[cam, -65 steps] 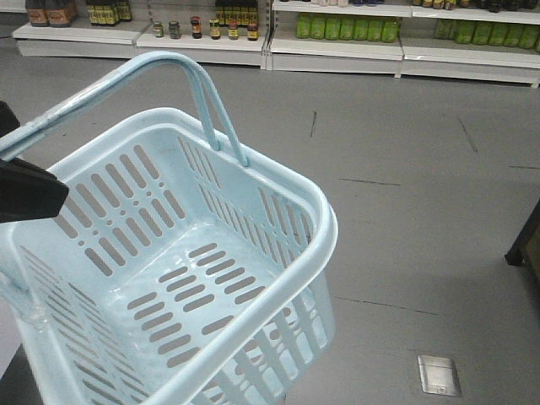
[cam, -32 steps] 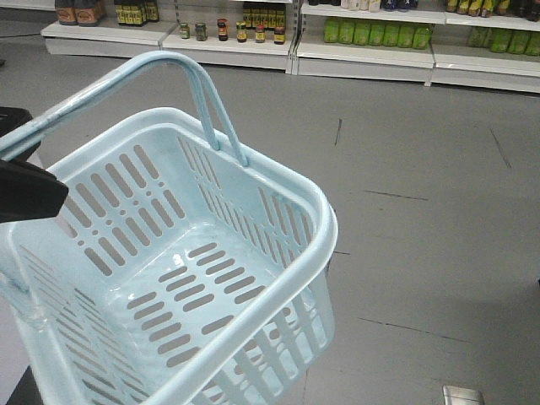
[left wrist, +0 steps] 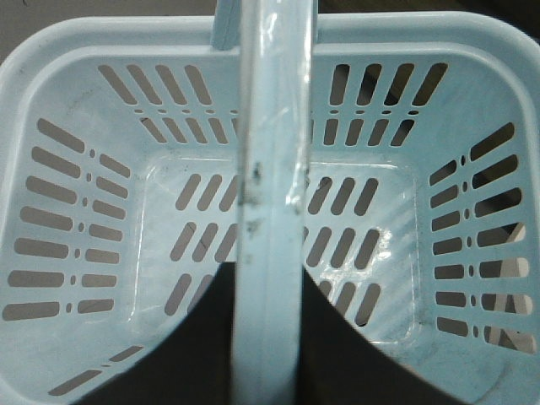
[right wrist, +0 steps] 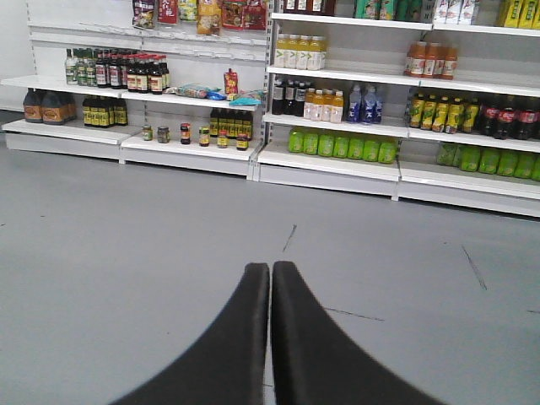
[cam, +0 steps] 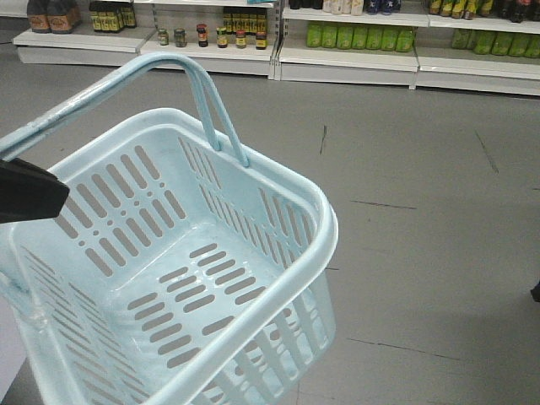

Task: Pick three apples into basket with both arms
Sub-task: 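Drive the base across the floor toward the apple and orange table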

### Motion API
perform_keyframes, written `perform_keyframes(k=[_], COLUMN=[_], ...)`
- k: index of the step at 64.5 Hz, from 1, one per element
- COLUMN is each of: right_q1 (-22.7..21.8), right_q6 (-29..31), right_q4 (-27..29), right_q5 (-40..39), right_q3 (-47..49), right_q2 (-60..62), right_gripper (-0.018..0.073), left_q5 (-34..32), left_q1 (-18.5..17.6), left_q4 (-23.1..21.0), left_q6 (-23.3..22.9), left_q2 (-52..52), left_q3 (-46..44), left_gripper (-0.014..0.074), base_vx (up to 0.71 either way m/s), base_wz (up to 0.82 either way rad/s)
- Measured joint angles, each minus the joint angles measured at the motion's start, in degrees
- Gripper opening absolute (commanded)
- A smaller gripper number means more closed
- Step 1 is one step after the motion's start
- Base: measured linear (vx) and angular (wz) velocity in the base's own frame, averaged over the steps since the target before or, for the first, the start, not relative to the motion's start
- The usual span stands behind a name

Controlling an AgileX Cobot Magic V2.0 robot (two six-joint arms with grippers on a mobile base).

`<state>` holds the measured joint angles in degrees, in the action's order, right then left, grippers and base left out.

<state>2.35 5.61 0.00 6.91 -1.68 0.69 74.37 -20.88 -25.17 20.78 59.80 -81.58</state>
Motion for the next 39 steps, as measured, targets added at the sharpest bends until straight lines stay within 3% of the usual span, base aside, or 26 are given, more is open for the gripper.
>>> perform_keyframes(k=[39], right_q1=[0.0], right_q6=[0.0], right_q4=[0.0], right_q5=[0.0], right_q3=[0.0], right_q2=[0.0], right_gripper=[-0.0004], left_q5=[0.0], left_q1=[0.0], left_q4=[0.0], left_q6=[0.0], left_q2=[0.0], left_q3=[0.0], left_gripper=[-0.0006], base_vx=[0.22], base_wz=[-0.14])
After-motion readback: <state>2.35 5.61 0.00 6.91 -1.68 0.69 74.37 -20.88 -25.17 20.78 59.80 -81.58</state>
